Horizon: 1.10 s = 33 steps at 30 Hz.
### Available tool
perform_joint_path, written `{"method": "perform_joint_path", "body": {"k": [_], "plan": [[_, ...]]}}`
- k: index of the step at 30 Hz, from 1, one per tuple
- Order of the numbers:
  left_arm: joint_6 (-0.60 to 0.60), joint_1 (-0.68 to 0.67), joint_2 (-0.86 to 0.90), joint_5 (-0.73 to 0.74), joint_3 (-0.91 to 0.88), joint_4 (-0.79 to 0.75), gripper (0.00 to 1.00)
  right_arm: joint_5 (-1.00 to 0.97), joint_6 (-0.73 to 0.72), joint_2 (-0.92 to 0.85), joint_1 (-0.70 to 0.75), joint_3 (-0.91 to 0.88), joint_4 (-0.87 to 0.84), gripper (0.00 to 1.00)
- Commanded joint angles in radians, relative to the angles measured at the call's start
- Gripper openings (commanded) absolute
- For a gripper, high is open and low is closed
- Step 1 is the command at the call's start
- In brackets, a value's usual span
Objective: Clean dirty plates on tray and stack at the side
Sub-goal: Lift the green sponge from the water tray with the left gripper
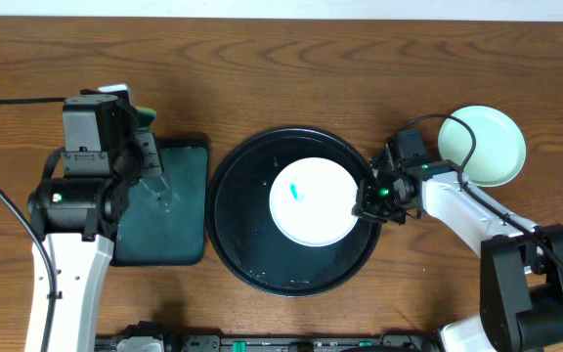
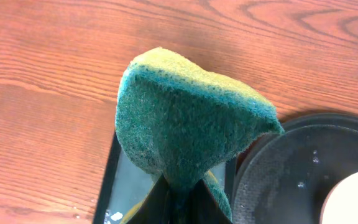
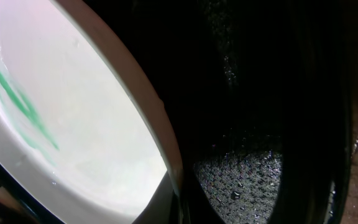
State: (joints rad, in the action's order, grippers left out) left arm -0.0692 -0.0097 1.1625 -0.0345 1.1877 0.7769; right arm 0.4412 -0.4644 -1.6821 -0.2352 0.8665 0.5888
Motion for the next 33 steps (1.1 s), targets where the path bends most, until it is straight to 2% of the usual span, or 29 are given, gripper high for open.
{"method": "perform_joint_path", "body": {"k": [1, 13, 22, 33], "plan": [[0.043, -0.003, -0.007, -0.031, 0.008, -0.009, 0.07, 0.013, 0.026, -0.006, -0.010, 0.011, -0.003, 0.01], [0.055, -0.003, -0.007, -0.030, 0.008, -0.013, 0.07, 0.013, 0.040, -0.006, -0.010, 0.011, -0.005, 0.01], [0.054, -0.003, -0.001, -0.022, 0.008, -0.011, 0.07, 0.012, 0.106, -0.006, -0.054, 0.011, -0.040, 0.01], [0.024, -0.003, 0.089, 0.027, 0.008, 0.006, 0.07, 0.012, -0.079, -0.007, -0.088, 0.011, -0.127, 0.01]]}}
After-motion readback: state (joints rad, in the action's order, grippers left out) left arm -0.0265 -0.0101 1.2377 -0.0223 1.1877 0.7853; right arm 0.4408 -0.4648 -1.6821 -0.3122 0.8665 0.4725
